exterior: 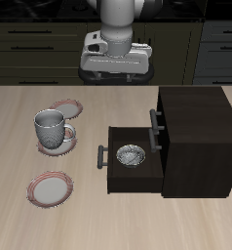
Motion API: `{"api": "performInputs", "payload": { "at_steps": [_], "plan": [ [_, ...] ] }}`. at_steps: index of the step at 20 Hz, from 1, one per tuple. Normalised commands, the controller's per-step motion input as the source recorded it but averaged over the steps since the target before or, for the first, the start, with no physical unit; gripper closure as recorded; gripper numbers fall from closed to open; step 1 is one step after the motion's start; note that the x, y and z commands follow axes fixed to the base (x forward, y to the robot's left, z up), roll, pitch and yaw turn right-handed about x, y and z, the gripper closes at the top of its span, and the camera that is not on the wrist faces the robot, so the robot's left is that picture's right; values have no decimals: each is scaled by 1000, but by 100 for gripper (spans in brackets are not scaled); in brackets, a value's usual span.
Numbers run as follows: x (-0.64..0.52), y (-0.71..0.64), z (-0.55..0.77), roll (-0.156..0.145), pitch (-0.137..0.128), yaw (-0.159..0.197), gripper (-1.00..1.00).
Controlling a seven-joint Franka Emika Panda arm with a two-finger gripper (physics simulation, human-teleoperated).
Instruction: Open the top drawer
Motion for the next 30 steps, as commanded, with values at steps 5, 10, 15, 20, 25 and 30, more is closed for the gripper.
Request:
{"api": "performInputs", "payload": {
  "at_steps": [5, 10, 15, 20, 25, 30],
  "plan": [
    [248, -29, -31, 6, -7, 26, -100],
    [259, -43, 23, -1, -9, -7, -100],
    [248, 59, 50, 8, -6, -7, -100],
    [234, 155, 12, 25, -2, -7, -100],
    [256, 145, -65, 21, 3, 6, -100],
    [161, 41, -26, 27, -28, 1, -100]
  ]
}}
